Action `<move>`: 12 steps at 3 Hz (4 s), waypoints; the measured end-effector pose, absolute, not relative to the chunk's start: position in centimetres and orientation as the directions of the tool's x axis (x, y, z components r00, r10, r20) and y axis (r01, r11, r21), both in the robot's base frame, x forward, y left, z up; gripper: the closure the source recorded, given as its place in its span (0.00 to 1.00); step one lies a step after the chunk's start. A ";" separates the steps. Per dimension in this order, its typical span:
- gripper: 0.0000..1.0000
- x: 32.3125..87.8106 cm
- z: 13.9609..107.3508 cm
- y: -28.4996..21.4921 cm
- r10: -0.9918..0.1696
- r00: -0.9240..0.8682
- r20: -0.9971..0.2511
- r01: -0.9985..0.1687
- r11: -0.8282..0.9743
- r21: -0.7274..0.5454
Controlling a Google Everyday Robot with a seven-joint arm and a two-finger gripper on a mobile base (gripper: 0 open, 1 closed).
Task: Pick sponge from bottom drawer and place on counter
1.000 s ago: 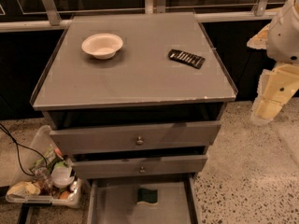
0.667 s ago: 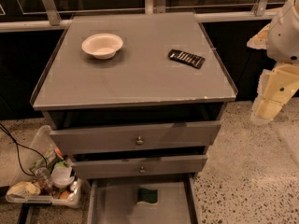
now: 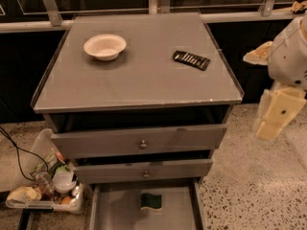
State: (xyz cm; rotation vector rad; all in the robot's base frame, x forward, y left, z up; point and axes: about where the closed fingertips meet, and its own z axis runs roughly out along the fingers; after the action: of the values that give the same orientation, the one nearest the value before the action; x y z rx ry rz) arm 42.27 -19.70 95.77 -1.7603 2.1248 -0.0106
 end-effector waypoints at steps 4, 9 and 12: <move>0.00 37.0 82.1 -16.6 -0.854 -0.152 -0.497 -0.966 0.235 -0.107; 0.00 38.9 61.4 -14.4 -0.798 -0.204 -0.568 -0.965 0.260 -0.019; 0.00 41.6 52.8 -15.0 -0.784 -0.119 -0.610 -0.967 0.231 -0.109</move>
Offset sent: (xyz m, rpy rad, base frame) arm -0.0695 0.0364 -0.1972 0.3317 0.1174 0.0270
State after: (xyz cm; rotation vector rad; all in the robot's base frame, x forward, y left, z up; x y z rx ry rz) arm 41.63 -15.04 52.81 -1.6014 1.9532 0.4281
